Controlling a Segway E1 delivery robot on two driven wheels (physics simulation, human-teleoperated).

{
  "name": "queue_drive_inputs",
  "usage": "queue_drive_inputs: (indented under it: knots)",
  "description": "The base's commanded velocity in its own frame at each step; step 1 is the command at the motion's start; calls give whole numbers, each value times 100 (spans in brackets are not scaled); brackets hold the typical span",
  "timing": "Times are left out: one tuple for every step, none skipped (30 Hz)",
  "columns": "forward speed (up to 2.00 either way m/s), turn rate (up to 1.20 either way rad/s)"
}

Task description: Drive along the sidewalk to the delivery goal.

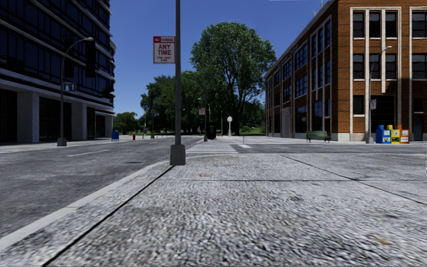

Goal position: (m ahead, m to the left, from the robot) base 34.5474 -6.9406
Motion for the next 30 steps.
queue_drive_inputs:
  knots:
    - [200, -39]
    - [200, -39]
    - [200, -34]
    - [200, -34]
    - [200, -28]
    - [200, -12]
    - [200, 0]
    - [200, 0]
    - [200, 0]
    - [200, 0]
    - [200, 0]
    - [200, 0]
    - [200, 0]
    - [200, 0]
    - [200, 0]
    - [200, 0]
    - [200, 0]
    - [200, 0]
    - [200, 0]
    - [200, 0]
    - [200, 0]
    - [200, 0]
    - [200, 0]
    - [200, 0]
    - [200, 0]
    - [200, 0]
    - [200, 0]
    - [200, 0]
    - [200, 0]
    - [200, 0]
